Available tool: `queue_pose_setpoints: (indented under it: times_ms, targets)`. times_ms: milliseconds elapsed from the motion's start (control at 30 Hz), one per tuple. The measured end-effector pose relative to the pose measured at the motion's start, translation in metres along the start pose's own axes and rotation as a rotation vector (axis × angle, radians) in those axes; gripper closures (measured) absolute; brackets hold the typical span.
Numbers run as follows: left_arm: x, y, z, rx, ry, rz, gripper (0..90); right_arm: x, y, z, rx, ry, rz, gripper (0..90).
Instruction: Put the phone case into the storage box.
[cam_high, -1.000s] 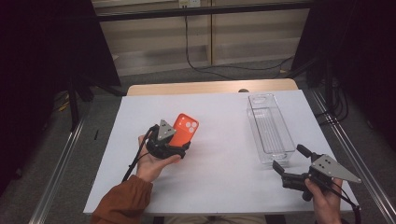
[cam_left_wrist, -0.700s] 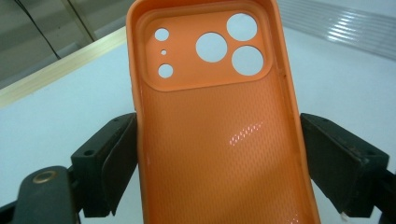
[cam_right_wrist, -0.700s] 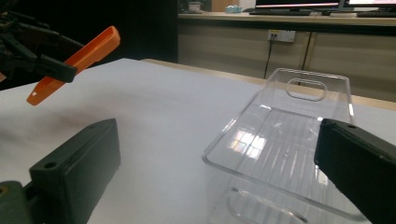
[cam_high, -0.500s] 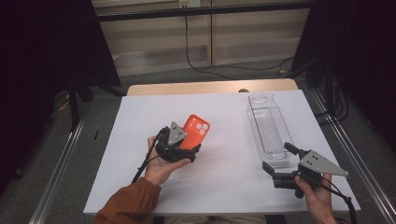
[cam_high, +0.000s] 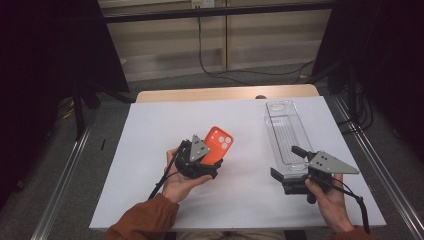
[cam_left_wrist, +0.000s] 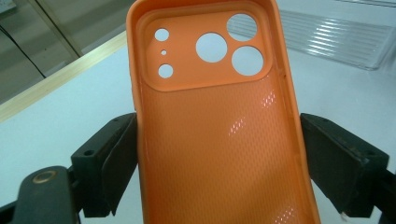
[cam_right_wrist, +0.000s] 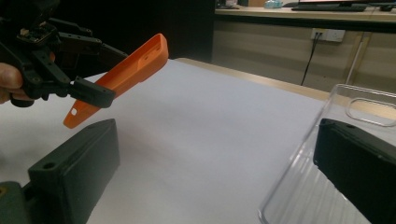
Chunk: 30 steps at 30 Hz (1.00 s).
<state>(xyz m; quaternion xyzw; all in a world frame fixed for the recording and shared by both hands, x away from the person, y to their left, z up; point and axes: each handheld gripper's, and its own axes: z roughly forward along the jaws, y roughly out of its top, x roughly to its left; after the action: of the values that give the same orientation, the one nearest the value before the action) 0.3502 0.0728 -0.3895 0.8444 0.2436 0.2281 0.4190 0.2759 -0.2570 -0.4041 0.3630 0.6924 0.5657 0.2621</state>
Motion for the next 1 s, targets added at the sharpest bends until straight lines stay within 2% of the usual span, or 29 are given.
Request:
queue_pose_setpoints:
  times_ms: [67, 167, 267, 400, 467, 600, 700, 833, 933, 1000]
  targets:
    - [-0.005, 0.002, -0.003, -0.013, 0.003, 0.015, 14.9, 0.002, 0.002, 0.006, 0.005, 0.017, -0.005, 0.0]
    - [-0.009, 0.004, -0.003, -0.029, -0.003, 0.018, 14.9, 0.005, 0.008, 0.014, 0.005, 0.033, 0.012, 0.0]
    - [-0.01, 0.002, -0.001, -0.028, 0.003, 0.025, 14.9, 0.009, 0.013, 0.021, 0.013, 0.039, 0.008, 0.0]
    - [-0.009, -0.002, 0.003, -0.031, 0.017, 0.013, 14.9, 0.011, 0.019, 0.028, 0.026, 0.046, 0.041, 0.4]
    - [-0.009, -0.003, 0.003, -0.025, 0.019, 0.019, 14.9, 0.011, 0.02, 0.03, 0.046, 0.04, 0.038, 0.4]
    - [-0.013, -0.003, 0.004, -0.042, 0.025, 0.03, 14.9, 0.013, 0.023, 0.036, 0.072, 0.024, 0.062, 2.6]
    - [-0.017, -0.002, 0.008, -0.051, 0.032, 0.027, 14.9, 0.014, 0.026, 0.038, 0.079, 0.031, 0.07, 3.2]
    - [-0.023, 0.001, 0.012, -0.068, 0.042, 0.048, 14.9, 0.014, 0.032, 0.04, 0.087, 0.035, 0.079, 2.9]
    - [-0.026, 0.002, 0.013, -0.077, 0.054, 0.067, 14.9, 0.013, 0.035, 0.041, 0.091, 0.019, 0.057, 2.6]
    - [-0.028, 0.002, 0.013, -0.08, 0.056, 0.072, 14.9, 0.013, 0.037, 0.042, 0.114, 0.015, 0.055, 2.7]
